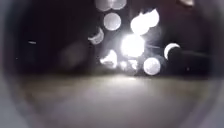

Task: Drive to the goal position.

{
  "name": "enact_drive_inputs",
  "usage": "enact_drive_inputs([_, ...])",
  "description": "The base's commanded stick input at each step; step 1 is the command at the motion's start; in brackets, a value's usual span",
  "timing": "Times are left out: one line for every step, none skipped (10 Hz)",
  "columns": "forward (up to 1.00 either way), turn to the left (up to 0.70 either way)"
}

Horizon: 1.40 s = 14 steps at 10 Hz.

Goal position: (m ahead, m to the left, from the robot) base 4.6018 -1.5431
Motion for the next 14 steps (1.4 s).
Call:
enact_drive_inputs([1.00, 0.40])
enact_drive_inputs([1.00, 0.30])
enact_drive_inputs([1.00, 0.17])
enact_drive_inputs([1.00, 0.02])
enact_drive_inputs([1.00, 0.00])
enact_drive_inputs([1.00, 0.00])
enact_drive_inputs([1.00, 0.00])
enact_drive_inputs([1.00, 0.00])
enact_drive_inputs([1.00, 0.00])
enact_drive_inputs([1.00, 0.00])
enact_drive_inputs([1.00, 0.00])
enact_drive_inputs([1.00, 0.00])
enact_drive_inputs([1.00, 0.00])
enact_drive_inputs([1.00, 0.00])
